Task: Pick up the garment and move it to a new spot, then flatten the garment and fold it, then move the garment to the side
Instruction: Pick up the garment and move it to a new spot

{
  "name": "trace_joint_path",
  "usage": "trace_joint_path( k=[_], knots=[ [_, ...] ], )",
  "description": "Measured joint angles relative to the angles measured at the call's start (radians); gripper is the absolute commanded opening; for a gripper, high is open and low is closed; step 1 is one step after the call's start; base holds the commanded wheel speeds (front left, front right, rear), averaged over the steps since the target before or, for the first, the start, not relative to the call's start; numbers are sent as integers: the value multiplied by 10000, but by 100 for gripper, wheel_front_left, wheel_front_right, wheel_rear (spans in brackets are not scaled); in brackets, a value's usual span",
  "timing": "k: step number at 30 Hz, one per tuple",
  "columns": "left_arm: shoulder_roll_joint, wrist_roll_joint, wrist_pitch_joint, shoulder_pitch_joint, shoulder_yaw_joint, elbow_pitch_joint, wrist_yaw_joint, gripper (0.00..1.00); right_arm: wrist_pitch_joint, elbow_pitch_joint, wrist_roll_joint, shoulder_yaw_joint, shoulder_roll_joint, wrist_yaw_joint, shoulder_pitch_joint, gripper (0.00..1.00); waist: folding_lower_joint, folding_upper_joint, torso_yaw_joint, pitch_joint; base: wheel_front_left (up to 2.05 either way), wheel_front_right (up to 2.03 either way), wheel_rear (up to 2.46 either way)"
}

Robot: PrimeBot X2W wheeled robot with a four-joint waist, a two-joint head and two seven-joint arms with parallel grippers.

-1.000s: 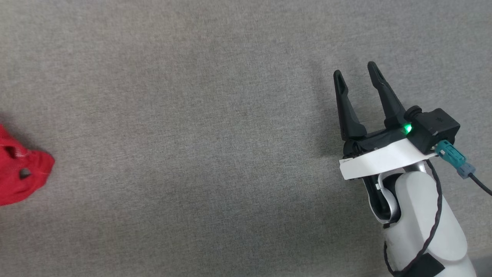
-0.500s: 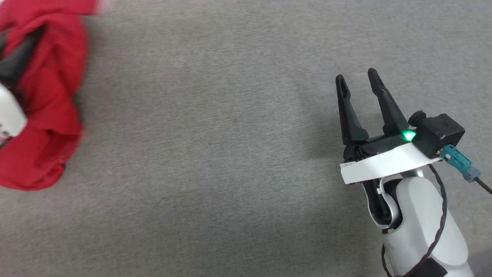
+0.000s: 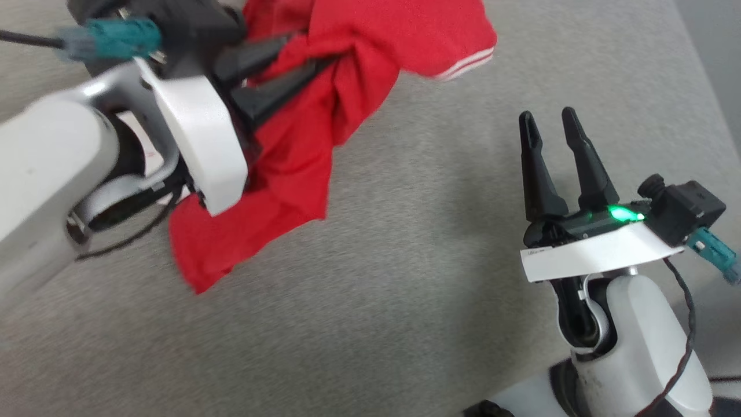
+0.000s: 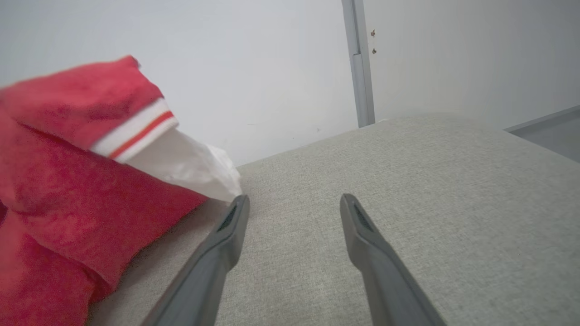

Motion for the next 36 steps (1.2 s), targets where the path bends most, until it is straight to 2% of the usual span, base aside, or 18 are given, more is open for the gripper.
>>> trace_joint_path(
  k=[3,11,17,24,25,26,28,29,30,36],
  knots=[
    [238,-261,357,169,-456,59,0,0,0,-52,328,50,0,0,204,100,0,0,-463,140,0,0,0],
    [1540,-460,1404,1244,-635,761,0,0,0,-213,1014,109,-4,0,686,100,0,0,-1429,416,0,0,0],
    [1772,-113,2468,1582,-462,1007,-4,0,0,-303,1204,247,-2,0,760,100,0,0,-1782,574,0,0,0],
    [1764,291,2911,1693,-299,1122,-17,0,0,-399,1233,280,0,0,755,100,0,0,-1930,636,0,0,0],
    [1743,318,2903,1697,-299,1149,-17,5,0,-405,1185,268,0,0,755,100,0,1,-1918,620,0,0,0],
    [1708,391,2857,1698,-309,1150,-17,25,0,-403,1158,240,0,0,755,100,0,0,-1890,594,0,0,0],
    [1597,311,2589,1694,-376,1216,-15,56,0,-393,1032,142,-2,0,755,100,0,0,-1769,536,0,0,0],
    [1540,267,2420,1677,-428,1235,-13,87,0,-378,940,96,-2,0,753,100,0,0,-1689,504,0,0,0],
    [1475,268,2259,1628,-476,1239,-12,100,0,-353,836,46,0,0,746,100,0,0,-1597,466,0,0,0],
    [1206,-232,765,1529,-637,1181,-2,100,0,-167,58,-309,6,0,522,100,0,0,-796,138,0,0,0]
  ],
)
